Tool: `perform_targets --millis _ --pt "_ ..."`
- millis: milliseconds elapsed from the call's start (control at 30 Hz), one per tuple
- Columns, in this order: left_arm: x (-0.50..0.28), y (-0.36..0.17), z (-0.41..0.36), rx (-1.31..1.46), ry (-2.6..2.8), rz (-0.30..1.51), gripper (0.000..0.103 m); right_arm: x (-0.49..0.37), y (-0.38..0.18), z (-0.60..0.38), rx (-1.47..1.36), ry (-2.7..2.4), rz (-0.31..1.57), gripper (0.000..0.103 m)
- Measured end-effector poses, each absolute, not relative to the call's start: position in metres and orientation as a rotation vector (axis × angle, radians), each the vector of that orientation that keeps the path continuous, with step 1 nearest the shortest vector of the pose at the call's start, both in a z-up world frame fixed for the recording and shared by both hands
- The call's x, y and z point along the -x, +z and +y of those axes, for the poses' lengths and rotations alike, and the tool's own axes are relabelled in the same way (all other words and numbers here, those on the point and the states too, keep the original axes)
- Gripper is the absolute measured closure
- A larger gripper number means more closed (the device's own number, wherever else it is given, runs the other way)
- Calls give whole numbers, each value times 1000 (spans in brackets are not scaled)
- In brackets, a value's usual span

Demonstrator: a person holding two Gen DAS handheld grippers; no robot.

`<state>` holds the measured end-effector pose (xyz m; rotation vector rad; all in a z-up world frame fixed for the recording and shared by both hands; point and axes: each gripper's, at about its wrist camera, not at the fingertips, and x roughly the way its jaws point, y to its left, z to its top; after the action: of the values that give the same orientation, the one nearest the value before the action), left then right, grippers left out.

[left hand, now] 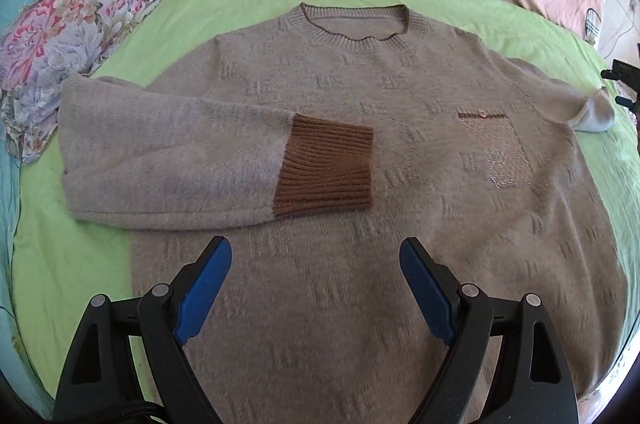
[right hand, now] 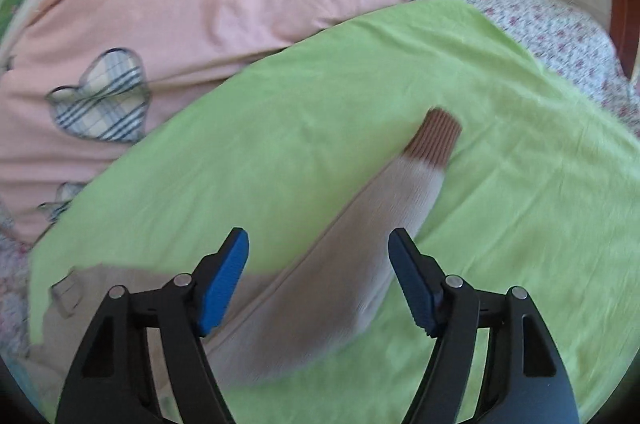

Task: Fold small clothes
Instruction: 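Grasp the brown cuff of the sleeve nearest the right tool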

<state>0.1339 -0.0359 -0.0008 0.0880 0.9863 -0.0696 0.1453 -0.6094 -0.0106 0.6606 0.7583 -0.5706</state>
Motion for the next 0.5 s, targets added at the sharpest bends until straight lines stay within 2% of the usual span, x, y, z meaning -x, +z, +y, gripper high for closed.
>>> perform_targets --millis 100,133,167,267,500 --pt "-143 -8 -33 -82 -53 1008 16 -160 -38 -644 -690 -661 838 30" --pt "-144 -9 -32 -80 -49 1014 16 -162 -47 -650 -691 -679 862 37" --pt "-147 -11 -30 -76 -45 1020 16 -163 -56 -656 -700 -685 877 60" --pt "-151 -15 -25 -64 -35 1027 16 -156 -58 -657 -708 -667 832 85" --pt "-151 -18 -17 -11 -51 1035 16 -157 -14 -581 -686 -354 640 88"
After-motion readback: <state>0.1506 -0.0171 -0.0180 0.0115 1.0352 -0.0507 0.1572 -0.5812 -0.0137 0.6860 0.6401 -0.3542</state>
